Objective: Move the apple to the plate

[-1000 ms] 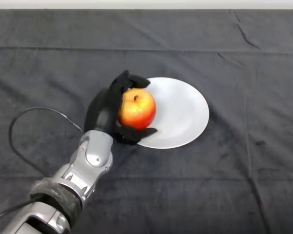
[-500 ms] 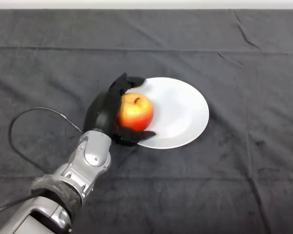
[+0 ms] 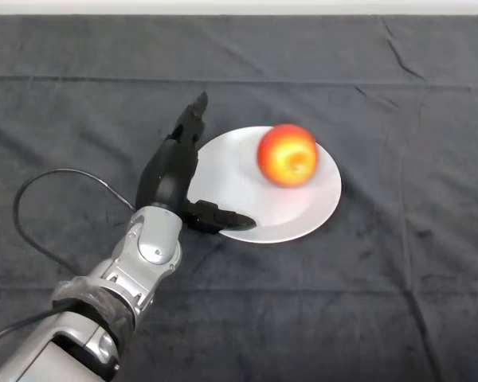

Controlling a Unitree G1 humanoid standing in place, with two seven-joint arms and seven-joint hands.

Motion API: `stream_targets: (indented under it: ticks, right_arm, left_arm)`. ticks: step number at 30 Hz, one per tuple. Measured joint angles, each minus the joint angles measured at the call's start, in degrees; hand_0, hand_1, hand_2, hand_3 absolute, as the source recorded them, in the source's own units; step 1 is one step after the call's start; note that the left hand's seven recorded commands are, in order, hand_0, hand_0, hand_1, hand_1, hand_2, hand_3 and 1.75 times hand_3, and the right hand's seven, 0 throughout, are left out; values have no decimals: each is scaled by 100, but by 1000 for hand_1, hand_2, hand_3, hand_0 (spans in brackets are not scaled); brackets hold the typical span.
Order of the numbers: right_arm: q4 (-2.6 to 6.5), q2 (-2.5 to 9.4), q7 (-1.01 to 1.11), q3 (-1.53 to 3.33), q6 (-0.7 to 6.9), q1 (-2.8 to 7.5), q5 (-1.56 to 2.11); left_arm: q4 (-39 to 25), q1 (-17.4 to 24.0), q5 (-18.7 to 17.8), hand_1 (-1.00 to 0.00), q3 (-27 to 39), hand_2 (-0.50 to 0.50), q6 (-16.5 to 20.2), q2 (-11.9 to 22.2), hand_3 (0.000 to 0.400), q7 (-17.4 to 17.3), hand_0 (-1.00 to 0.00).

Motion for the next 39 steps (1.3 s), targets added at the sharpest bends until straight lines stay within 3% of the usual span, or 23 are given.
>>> stream_targets:
  ticks: [7,18,29,39]
  right_arm:
    - [0,0,5,0,0,0,0]
    - [0,0,9,0,0,-2,-1]
    - [0,0,7,-1,-1,-2,-1]
    - [0,3,-1,4,0,0,-2]
  left_arm:
    - [-557,333,5,0,125,0,-367,428,0,255,0]
    - [-1599,1545,-152,0,977,0,-691,1272,0,364,0]
    - [-2276,2638,-828,0,2173,0,-1039,1966,0,387,0]
    - [-2396,3446,-1360,0,3125,0,-1238,2142,0,371,0]
